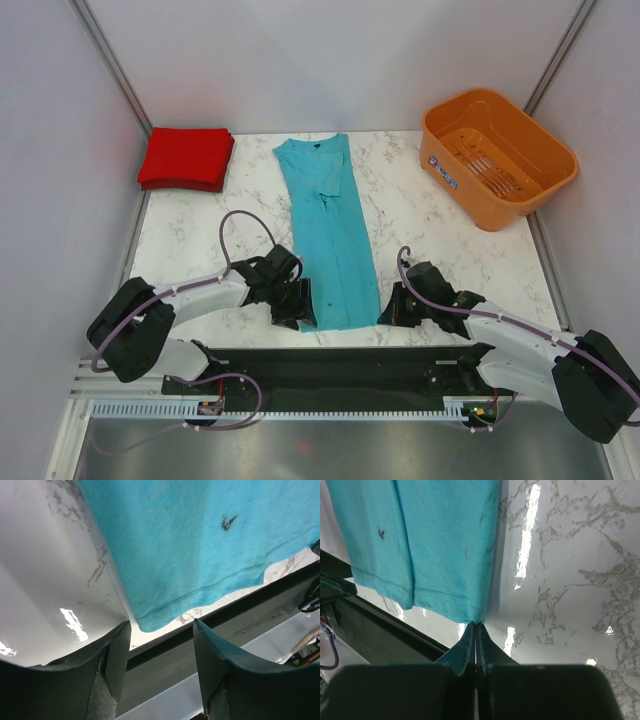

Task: Fold and stack the t-shirts
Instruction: Fold the tshirt

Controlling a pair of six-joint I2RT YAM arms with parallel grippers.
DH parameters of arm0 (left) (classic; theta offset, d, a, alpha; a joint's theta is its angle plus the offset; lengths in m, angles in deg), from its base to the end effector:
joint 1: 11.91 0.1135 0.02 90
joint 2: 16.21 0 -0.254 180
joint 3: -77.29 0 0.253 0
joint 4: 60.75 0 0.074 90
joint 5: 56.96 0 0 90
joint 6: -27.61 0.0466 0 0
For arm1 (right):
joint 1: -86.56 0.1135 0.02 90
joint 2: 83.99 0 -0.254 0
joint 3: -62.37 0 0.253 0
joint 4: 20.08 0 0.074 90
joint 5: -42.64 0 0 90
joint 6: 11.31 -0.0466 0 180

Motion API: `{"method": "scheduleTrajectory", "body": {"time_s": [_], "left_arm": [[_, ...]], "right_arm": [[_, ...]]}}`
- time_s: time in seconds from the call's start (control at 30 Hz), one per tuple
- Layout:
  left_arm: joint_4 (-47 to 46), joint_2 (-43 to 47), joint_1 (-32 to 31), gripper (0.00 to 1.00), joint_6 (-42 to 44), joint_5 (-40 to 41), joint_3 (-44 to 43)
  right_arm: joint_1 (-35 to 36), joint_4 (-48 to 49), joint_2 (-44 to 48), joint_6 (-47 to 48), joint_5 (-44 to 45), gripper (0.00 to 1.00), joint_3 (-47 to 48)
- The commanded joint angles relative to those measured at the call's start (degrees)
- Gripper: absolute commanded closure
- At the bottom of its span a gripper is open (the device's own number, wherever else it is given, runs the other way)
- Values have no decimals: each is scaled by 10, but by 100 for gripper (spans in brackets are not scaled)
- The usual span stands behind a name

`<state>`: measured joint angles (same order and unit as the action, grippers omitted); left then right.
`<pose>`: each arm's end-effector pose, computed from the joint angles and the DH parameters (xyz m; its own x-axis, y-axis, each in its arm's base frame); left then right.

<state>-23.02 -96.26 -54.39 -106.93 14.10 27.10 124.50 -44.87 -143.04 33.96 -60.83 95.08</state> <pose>0.1672 -0.1736 0.1286 -0.9980 0.0143 -0.0613 0.0421 0.8756 -0.4813 0.1439 0.1260 0.1262 -0.9382 0.1364 -0.3182 -0.0746 0.8179 0.5705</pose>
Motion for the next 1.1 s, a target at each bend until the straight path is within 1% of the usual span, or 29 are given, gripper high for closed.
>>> {"method": "scheduleTrajectory", "body": {"time_s": [0.0,0.17,0.3,0.33,0.37,0.43,0.5,0.53,0.57,0.6,0.67,0.77,0.83,0.9,0.93,1.07], "left_arm": [[8,26,-1,39,3,30,-14],[8,52,-1,39,3,30,-14],[8,47,-1,39,3,30,-26],[-5,49,-1,40,-34,31,-30],[56,53,-1,32,-89,130,-40],[81,76,-1,30,-74,161,-49],[89,98,-1,20,-56,188,-57],[93,123,-1,17,-50,202,-56],[93,132,-1,18,-45,205,-55],[93,141,-1,21,-44,205,-53],[93,146,-1,37,-52,199,-48],[90,122,-1,68,-71,171,-39],[91,106,-4,71,-78,160,-35],[89,89,-11,63,-86,162,-34],[87,84,-15,56,-89,163,-38],[55,67,-20,54,-104,152,-33]], "right_arm": [[3,12,12,-14,13,100,-1],[2,9,11,-11,14,100,-4],[3,7,14,-8,13,100,-4],[3,7,14,-6,13,100,-2],[2,5,14,-6,13,100,-1],[3,3,15,-3,13,100,3],[3,2,17,0,13,100,4],[3,2,16,1,14,100,4],[3,2,17,1,14,100,3],[3,2,15,2,15,100,4],[3,3,11,3,15,100,4],[4,4,4,5,16,100,5],[3,6,3,5,16,100,8],[3,6,2,5,15,100,9],[3,6,3,6,15,100,9],[2,10,1,5,14,100,10]]}}
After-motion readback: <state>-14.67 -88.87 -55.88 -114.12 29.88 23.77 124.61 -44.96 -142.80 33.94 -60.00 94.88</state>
